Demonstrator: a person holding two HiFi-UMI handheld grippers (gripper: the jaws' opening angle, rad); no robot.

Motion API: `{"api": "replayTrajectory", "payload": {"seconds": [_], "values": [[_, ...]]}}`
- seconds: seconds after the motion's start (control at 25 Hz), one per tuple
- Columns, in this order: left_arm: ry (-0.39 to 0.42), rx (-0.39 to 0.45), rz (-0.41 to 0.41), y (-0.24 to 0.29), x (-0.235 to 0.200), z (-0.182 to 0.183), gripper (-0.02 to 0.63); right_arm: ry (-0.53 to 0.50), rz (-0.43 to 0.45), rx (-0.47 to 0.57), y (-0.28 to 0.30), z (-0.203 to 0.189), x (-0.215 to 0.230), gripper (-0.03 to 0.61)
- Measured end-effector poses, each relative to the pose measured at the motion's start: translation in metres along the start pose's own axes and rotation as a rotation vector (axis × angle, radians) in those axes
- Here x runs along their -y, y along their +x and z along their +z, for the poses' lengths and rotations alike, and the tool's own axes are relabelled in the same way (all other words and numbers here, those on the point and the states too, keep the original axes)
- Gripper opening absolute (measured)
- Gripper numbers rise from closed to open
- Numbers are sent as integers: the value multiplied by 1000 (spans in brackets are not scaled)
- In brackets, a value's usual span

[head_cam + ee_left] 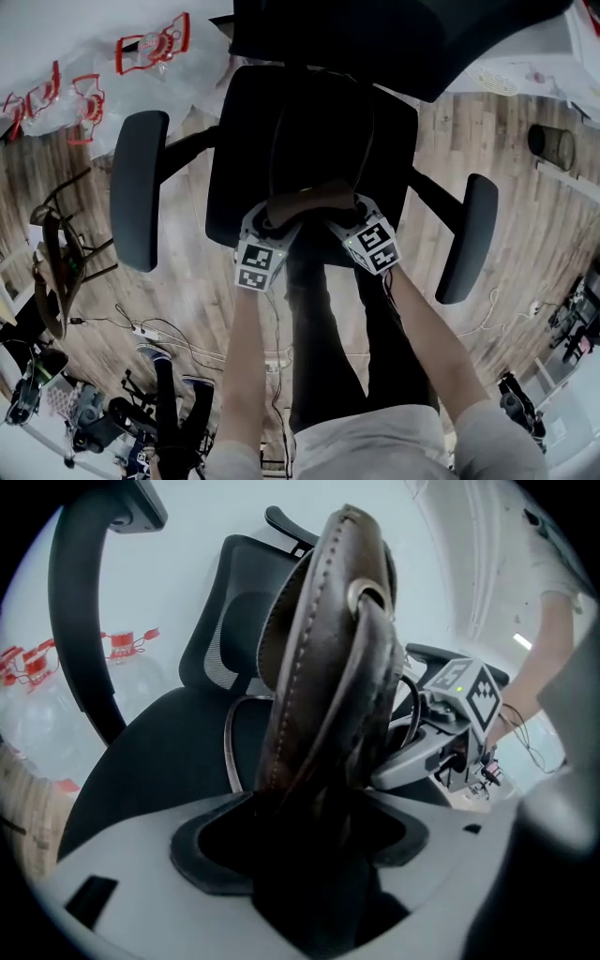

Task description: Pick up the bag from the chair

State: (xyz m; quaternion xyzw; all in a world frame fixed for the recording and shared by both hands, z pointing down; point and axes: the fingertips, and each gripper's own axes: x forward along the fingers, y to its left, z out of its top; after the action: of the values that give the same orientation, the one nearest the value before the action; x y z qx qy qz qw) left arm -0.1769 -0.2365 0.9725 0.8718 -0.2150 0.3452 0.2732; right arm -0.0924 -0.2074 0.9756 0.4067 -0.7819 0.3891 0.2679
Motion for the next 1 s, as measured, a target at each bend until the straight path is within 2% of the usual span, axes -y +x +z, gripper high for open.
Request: {"api": "replayTrajectory", "payload": {"seconds": [0.16, 0.36, 0.52, 1.0], "values": [[-11, 20, 10, -6, -1, 9, 305, 10, -11, 21, -5, 9, -2, 252], [-48, 70, 12, -20, 6, 39, 291, 55, -33, 88, -22, 32, -1, 242], [-8, 119, 44, -31, 3, 65, 279, 81, -60, 142, -38, 54, -2, 229], [42, 244, 50, -76, 14, 172, 255, 72, -178, 329, -103, 145, -5, 204]]}}
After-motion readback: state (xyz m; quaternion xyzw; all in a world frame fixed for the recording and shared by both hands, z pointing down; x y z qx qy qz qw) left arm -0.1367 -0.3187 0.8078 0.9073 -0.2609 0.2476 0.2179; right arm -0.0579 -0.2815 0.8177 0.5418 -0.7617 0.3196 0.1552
